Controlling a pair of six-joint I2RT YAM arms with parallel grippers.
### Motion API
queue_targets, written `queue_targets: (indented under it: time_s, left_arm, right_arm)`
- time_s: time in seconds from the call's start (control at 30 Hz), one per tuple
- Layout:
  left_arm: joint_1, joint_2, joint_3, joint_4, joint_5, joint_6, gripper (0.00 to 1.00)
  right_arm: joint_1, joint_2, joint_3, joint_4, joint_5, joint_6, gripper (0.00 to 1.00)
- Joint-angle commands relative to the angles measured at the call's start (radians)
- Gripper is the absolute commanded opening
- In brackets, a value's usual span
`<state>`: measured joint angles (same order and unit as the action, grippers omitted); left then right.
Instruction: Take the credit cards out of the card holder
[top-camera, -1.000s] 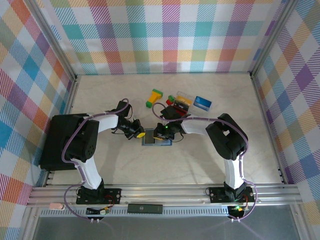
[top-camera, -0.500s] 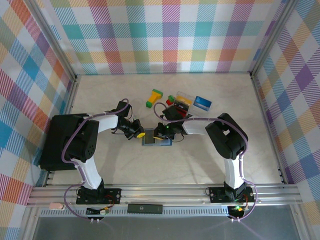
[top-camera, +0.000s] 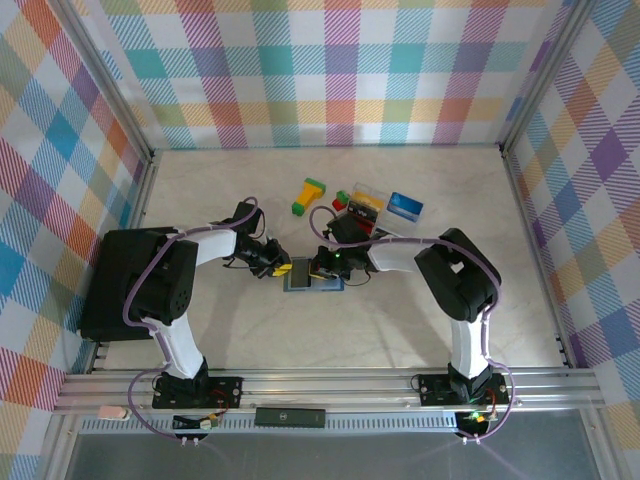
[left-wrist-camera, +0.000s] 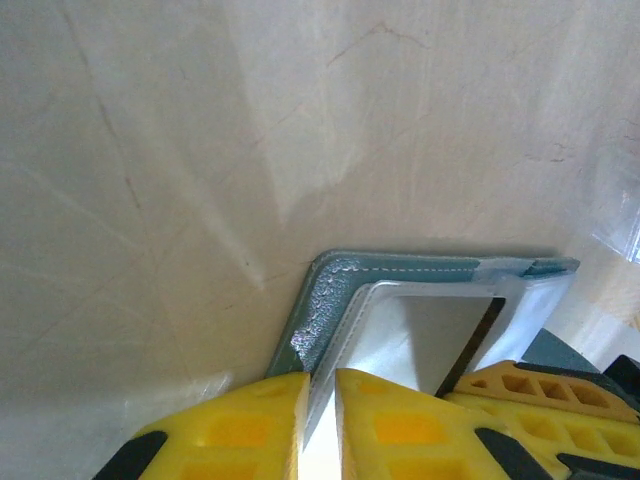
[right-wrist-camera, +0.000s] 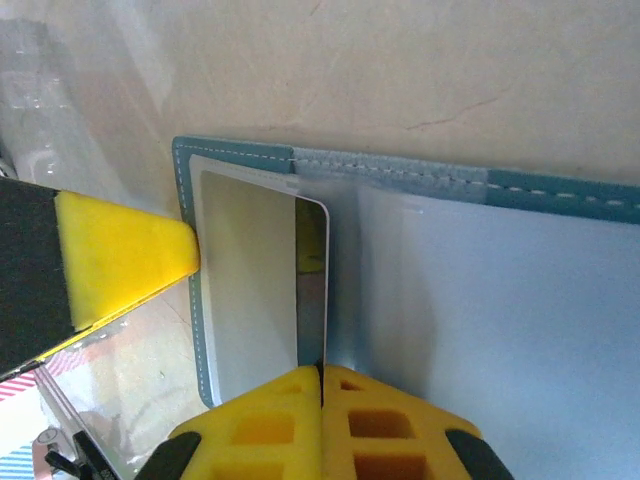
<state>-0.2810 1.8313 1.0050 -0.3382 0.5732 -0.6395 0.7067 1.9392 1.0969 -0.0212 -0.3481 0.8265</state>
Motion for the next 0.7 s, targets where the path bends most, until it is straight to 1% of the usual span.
queue_targets:
  time_s: [0.0,0.17,0.4,0.53,0.67]
  left_arm:
    - [0.002,0.003,-0.009,-0.088,-0.084,-0.008,0.17]
    - [0.002,-0.012,0.02,-0.111,-0.07,0.01,0.15]
    - [-0.007,-0.092,0.053,-0.14,-0.037,0.017,0.15]
    - [-0.028,-0.093,0.058,-0.124,-0.008,0.004,0.14]
    - [-0.044,-0.057,0.064,-0.109,0.0,-0.001,0.11]
  right_arm:
    - [-0.004,-0.032,-0.021,-0.039,0.058,-0.021,0.01]
    - [-0.004,-0.034,-0.02,-0.052,0.067,-0.02,0.01]
    - [-0.005,-0.027,-0.006,-0.082,0.078,-0.025,0.01]
    - [-0.005,-0.027,-0.002,-0.08,0.074,-0.025,0.01]
    - [-0.004,-0.03,0.0,-0.082,0.072,-0.027,0.01]
